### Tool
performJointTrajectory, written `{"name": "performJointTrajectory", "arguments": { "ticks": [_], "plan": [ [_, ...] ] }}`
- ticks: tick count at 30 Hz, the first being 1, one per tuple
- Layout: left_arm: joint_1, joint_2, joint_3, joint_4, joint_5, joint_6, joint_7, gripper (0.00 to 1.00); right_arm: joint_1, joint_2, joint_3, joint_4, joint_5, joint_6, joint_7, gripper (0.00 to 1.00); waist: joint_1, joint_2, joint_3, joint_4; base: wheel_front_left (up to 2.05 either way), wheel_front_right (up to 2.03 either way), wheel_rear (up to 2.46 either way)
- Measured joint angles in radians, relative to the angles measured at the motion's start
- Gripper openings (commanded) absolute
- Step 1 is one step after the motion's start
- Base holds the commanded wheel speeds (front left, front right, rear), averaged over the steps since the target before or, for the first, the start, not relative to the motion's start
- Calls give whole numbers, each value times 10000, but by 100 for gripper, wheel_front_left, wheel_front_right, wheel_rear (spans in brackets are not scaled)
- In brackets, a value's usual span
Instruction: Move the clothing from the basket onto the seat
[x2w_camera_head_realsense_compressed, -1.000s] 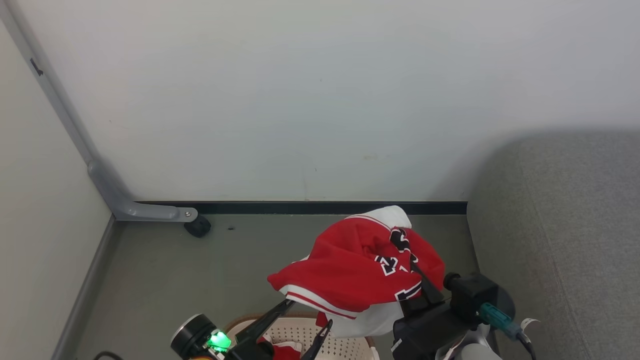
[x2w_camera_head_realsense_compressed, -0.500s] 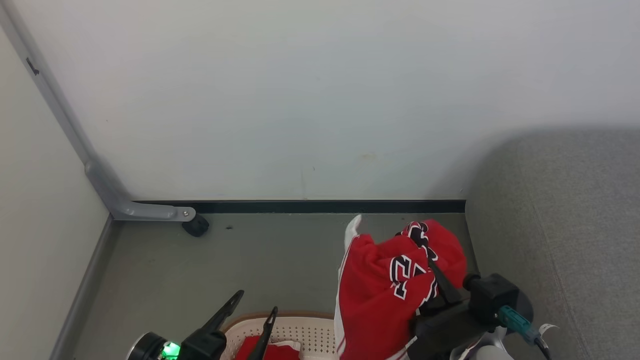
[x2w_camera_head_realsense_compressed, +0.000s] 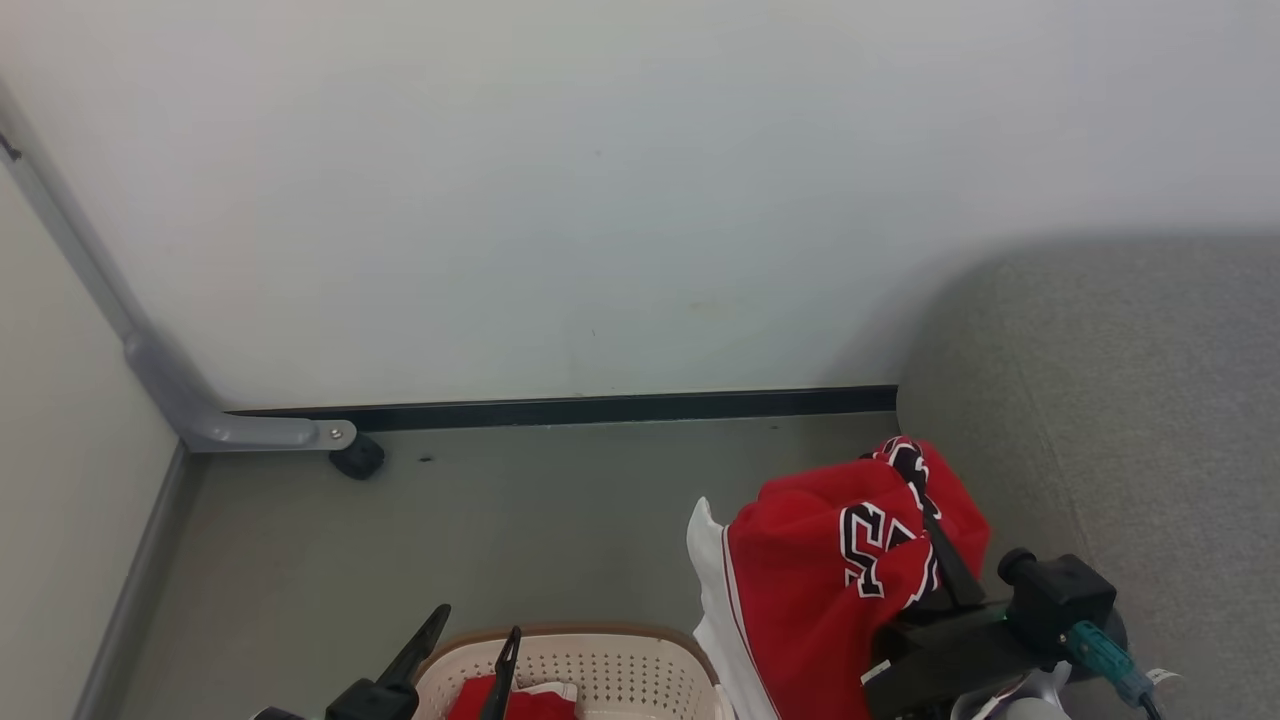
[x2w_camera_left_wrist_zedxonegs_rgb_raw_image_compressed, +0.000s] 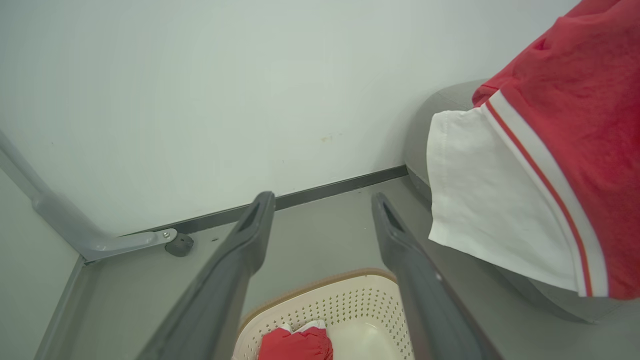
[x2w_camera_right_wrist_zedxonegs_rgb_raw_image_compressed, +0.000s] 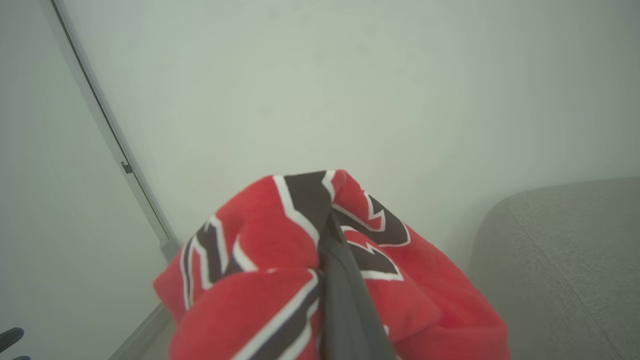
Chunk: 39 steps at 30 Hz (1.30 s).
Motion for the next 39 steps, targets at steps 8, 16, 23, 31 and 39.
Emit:
{"name": "performJointTrajectory", "arguments": {
  "ticks": [8,16,23,31,39],
  "plan": [
    [90,6,222,-420,71,-100,0,100,160,13,-291,-456,-213,-84,0,0,0,0,132,-628,0,0,0],
    [79,67,309,-890,332,-362,0,100,408,42,-497,-1072,-360,-251,0,0,0,0,412,-1581,0,0,0],
    [-4,288,518,-1298,723,-529,0,100,465,79,-679,-1559,-612,-383,-2,0,0,0,874,-2662,0,0,0],
    [-199,481,656,-1524,943,-623,0,100,454,130,-794,-1847,-694,-516,0,0,0,0,1350,-3766,0,0,0],
    [-1004,286,293,-1496,1333,-884,0,100,831,148,-1442,-2426,-690,-786,-2,0,1,0,1818,-4531,0,0,0]
  ]
}}
